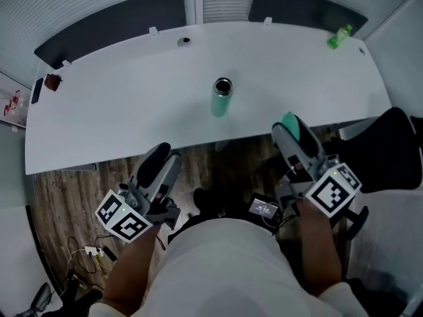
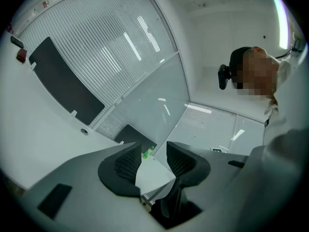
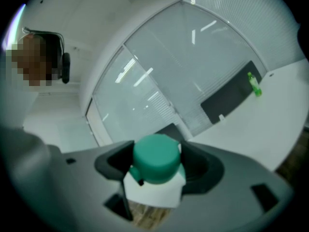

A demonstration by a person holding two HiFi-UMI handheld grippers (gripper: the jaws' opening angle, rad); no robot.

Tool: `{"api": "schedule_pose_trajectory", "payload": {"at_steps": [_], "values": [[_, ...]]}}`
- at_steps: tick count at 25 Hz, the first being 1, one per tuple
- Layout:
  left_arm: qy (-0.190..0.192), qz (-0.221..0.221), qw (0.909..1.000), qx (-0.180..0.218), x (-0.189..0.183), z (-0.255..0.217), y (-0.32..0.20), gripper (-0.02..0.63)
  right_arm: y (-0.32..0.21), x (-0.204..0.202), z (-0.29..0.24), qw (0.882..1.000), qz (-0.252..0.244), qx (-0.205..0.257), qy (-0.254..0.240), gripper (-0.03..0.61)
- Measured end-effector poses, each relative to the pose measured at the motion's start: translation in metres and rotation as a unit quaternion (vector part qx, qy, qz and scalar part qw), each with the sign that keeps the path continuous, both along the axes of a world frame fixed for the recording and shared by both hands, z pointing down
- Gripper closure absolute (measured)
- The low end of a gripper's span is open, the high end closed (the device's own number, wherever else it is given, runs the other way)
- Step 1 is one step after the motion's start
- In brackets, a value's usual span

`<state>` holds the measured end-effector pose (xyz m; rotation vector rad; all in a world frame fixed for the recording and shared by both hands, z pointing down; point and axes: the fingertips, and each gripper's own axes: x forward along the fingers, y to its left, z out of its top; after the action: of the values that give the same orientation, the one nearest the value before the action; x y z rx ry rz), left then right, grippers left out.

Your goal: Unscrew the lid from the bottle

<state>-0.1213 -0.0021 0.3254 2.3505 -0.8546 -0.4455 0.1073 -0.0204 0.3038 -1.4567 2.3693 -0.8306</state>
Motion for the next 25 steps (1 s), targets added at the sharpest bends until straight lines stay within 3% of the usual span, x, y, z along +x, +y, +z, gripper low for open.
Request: {"api": "schedule_pose_trajectory", "payload": {"at_steps": [13, 25], "values": [[0.003, -0.004, 1.0, -0.005, 0.037, -0.005, -0.009, 0.439, -0.018, 0.025, -0.006, 1.0, -0.014, 0.004, 0.016, 0.27], [0.003, -0.003, 1.0, -0.003, 0.046, -0.007, 0.016, 0.439, 0.007, 0.031, -0.008, 1.0, -0.017, 0.008, 0.024, 0.27]]}}
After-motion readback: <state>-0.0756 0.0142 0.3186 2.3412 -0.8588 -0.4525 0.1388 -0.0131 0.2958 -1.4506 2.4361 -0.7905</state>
